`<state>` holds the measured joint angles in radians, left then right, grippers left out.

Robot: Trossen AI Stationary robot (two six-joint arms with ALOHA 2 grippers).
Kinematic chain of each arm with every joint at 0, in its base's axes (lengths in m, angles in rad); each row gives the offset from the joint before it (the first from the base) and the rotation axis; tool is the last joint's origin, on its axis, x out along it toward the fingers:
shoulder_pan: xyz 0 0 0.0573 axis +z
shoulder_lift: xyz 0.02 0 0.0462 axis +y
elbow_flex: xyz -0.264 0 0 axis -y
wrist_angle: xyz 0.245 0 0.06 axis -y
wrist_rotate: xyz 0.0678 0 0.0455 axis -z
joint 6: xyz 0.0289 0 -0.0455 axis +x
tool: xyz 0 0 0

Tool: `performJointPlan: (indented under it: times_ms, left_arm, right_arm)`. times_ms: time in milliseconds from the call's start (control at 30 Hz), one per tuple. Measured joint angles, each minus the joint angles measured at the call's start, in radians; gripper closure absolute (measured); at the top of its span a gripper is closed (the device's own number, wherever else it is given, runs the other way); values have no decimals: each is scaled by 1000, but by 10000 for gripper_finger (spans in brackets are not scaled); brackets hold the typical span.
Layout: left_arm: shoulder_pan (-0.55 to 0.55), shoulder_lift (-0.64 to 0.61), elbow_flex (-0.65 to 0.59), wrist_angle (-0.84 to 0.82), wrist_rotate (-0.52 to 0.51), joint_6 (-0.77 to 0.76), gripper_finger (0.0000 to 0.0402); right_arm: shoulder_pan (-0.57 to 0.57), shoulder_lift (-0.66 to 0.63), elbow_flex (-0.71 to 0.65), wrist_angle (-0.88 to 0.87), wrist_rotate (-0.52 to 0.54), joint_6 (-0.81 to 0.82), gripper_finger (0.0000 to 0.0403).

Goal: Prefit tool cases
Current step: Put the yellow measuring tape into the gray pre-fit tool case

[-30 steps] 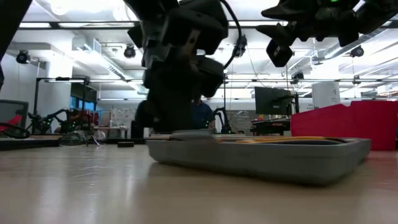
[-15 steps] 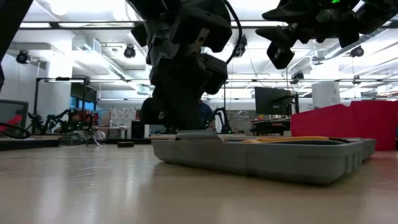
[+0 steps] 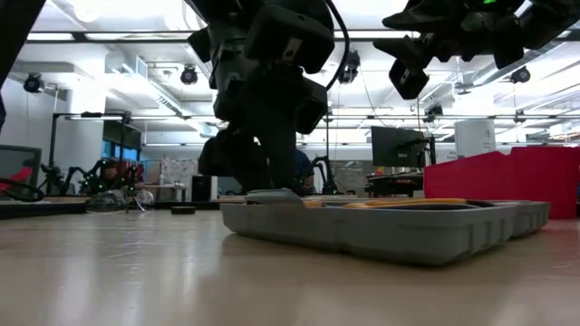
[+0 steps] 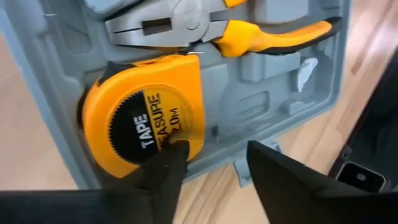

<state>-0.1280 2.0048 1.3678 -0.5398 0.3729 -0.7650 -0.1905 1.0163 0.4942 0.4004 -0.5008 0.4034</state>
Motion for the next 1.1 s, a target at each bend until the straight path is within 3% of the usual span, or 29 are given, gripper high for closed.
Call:
performJointPlan:
  times_ms: [300,733,1100]
  left_arm:
    - [10,-2,1,-92,-74,5,171]
    - [44,-5,0,-239,-451,173,218]
    - [92,-37,14,-247,-471,229,229]
  right_arm:
    - [0,-33,0,1,0,0,282]
    - [0,-35,-2,-2,1,5,302]
    - [0,-35,-2,-2,1,14,286]
